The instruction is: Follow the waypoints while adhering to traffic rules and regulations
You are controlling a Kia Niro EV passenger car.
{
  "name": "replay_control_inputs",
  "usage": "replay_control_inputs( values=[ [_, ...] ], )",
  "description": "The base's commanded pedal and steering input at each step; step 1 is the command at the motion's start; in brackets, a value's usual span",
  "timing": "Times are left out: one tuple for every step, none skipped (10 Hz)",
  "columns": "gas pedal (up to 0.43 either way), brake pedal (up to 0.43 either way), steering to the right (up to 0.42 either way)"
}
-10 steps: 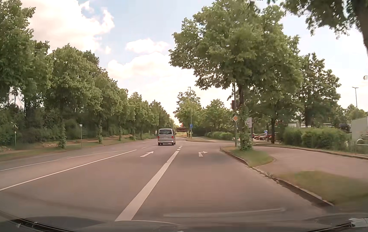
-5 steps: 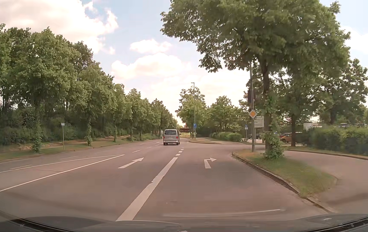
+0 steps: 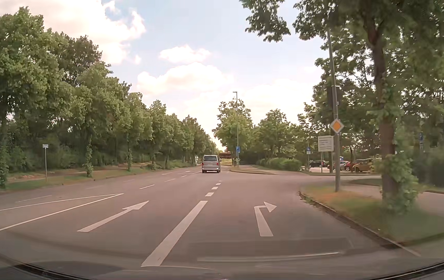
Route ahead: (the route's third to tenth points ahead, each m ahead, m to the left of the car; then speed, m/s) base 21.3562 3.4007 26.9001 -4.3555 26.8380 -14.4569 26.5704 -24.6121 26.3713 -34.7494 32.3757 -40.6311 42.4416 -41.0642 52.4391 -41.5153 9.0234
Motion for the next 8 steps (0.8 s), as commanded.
replay_control_inputs(
  values=[
    [0.000, 0.262, -0.010],
    [0.000, 0.262, -0.010],
    [0.000, 0.262, -0.008],
    [0.000, 0.262, 0.002],
    [0.000, 0.262, 0.008],
    [0.000, 0.262, 0.008],
    [0.000, 0.262, 0.009],
    [0.000, 0.256, 0.012]
  ],
)
